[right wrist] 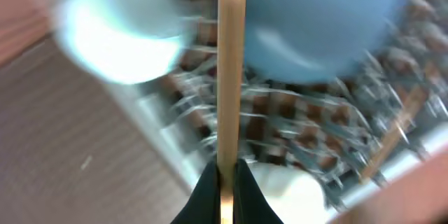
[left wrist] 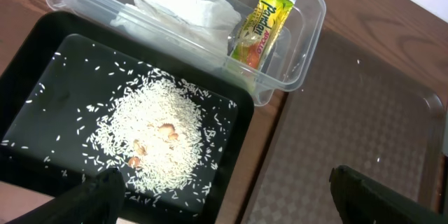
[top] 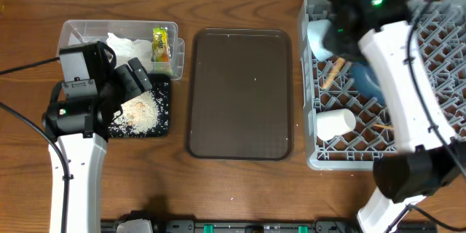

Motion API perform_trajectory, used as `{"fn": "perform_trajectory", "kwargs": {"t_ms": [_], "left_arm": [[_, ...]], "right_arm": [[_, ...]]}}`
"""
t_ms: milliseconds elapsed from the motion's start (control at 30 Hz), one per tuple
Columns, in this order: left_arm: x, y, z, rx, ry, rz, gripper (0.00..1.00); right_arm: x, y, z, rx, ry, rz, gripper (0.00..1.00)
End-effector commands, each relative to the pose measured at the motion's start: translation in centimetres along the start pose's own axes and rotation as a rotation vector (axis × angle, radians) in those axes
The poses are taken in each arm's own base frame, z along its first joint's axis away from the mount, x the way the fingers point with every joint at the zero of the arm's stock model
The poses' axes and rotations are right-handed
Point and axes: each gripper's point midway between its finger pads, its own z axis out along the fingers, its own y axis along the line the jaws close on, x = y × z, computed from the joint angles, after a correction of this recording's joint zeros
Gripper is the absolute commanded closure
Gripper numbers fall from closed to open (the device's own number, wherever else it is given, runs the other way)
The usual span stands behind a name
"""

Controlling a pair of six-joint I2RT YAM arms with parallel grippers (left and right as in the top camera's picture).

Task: Sort waste into correct bins and load items into the dishwasher rack
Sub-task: 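Carry the second chopstick into the rack and lay it down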

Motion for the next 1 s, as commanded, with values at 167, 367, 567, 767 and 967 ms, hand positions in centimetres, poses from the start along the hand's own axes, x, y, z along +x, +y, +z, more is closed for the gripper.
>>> {"fn": "perform_trajectory", "kwargs": {"t_ms": [167, 367, 567, 767, 967], "left_arm": [[-0.6, 0.0, -0.4, -0.003, -0.016, 0.006, 0.04], [-0.6, 0.0, -0.4, -0.003, -0.016, 0.006, 0.04], [-0.6, 0.0, -0.4, -0.003, -0.016, 0.006, 0.04], [-0.6, 0.0, -0.4, -0.003, -0.016, 0.006, 0.04], [-0.6, 0.0, -0.4, -0.003, -0.016, 0.006, 0.04]], "right_arm": [[-2.9, -11.7, 2.7, 0.288, 0.073, 0.615, 0.99], [-4.2, -15.7, 3.3, 0.336, 0.082, 0.77, 0.99], [-4.4, -17.3, 3.8, 0.358, 0.096, 0.819, 0.99], [-3.5, -16.7, 6.5, 0.362, 0.122, 0.816, 0.99], [-1.5, -16.0, 10.3, 0.36, 0.182, 0.815, 0.99]]}}
